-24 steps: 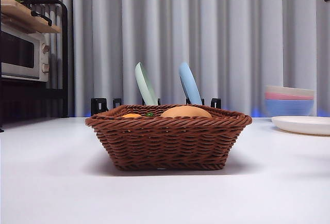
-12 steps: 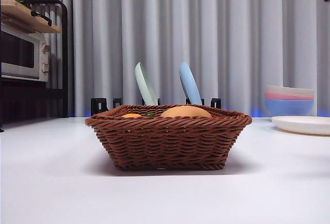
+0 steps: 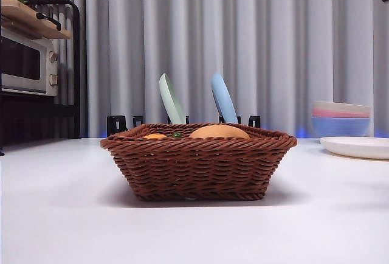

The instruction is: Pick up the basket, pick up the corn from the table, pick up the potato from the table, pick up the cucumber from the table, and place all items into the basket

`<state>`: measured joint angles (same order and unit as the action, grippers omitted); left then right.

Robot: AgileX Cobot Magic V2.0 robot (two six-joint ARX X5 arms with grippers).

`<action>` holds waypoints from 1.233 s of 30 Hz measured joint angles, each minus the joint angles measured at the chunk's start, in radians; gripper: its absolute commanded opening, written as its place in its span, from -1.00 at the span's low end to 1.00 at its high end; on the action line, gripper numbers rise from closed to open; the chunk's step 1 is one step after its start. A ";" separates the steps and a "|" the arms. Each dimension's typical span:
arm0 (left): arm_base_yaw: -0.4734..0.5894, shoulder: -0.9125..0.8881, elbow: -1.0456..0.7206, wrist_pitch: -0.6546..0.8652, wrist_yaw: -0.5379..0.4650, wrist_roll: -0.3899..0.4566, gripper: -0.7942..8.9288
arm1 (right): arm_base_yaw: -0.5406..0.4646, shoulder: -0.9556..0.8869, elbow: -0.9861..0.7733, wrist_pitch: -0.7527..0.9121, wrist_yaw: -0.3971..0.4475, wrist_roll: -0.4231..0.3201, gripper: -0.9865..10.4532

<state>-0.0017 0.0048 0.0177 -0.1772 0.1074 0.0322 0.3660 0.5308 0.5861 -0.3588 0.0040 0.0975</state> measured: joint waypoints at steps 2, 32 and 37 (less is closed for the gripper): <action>0.000 0.000 0.000 0.000 0.000 0.000 -0.84 | 0.000 0.000 0.000 0.000 0.000 0.000 -0.86; 0.000 0.000 0.000 0.000 0.000 0.000 -0.84 | -0.300 -0.525 -0.472 0.106 -0.135 -0.167 -0.86; 0.000 0.000 0.000 0.000 0.000 0.000 -0.84 | -0.300 -0.527 -0.552 0.190 -0.135 -0.150 -0.86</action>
<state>-0.0017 0.0048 0.0177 -0.1772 0.1074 0.0322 0.0662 0.0040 0.0345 -0.1688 -0.1310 -0.0525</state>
